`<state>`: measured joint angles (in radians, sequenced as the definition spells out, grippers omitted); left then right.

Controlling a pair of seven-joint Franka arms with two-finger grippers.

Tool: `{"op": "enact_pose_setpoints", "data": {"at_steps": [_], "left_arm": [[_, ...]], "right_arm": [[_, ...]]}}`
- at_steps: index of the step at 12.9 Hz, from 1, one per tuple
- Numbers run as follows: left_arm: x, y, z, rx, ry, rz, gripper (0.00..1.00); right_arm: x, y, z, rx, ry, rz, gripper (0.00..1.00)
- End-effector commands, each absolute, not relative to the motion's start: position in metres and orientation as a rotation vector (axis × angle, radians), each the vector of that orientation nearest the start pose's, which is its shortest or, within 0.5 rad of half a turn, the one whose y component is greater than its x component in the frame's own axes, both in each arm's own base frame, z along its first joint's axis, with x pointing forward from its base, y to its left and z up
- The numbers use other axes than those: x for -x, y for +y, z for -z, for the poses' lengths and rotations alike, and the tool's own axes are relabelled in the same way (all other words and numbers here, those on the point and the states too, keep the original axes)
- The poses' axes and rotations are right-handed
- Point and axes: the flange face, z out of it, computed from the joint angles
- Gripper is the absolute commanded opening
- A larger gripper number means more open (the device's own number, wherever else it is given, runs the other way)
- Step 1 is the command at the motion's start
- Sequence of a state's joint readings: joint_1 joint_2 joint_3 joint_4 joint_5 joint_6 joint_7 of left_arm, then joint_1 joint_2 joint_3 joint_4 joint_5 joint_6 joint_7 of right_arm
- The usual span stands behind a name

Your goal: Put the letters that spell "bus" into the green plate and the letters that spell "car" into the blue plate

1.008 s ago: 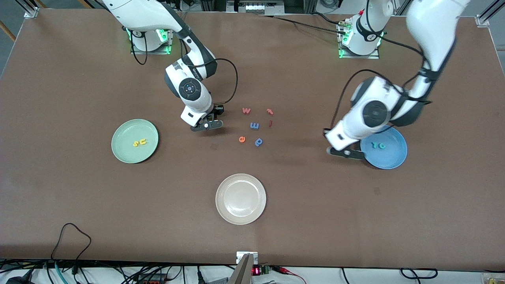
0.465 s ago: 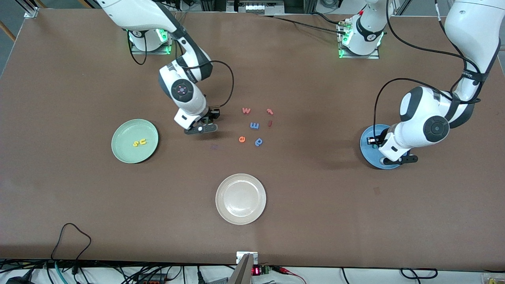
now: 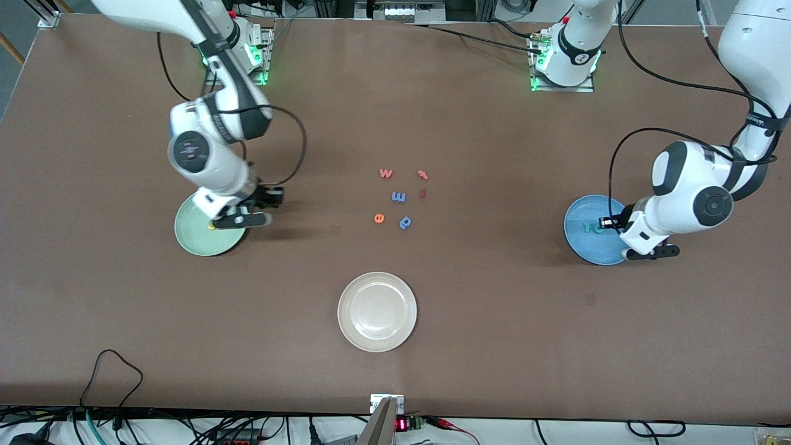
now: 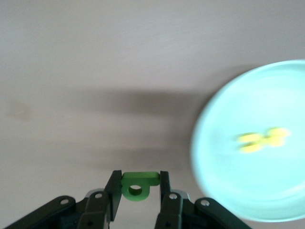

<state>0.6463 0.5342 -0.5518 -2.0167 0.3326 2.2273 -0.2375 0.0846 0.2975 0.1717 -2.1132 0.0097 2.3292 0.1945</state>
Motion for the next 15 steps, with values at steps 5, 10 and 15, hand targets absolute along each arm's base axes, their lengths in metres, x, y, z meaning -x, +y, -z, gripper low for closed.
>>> {"op": "enact_pose_setpoints", "data": {"at_steps": [5, 10, 15], "left_arm": [[-0.584, 0.085, -0.188, 3.16, -0.159, -0.285, 1.0], [-0.64, 0.056, -0.304, 3.147, -0.102, 0.052, 1.0], [-0.683, 0.05, -0.443, 3.119, -0.113, 0.136, 1.0]], "right_arm": [[-0.56, 0.045, -0.242, 3.078, -0.054, -0.197, 0.21], [-0.568, 0.04, -0.271, 3.087, -0.057, -0.153, 1.0], [-0.596, 0.013, -0.402, 3.093, 0.02, -0.228, 1.0]]}}
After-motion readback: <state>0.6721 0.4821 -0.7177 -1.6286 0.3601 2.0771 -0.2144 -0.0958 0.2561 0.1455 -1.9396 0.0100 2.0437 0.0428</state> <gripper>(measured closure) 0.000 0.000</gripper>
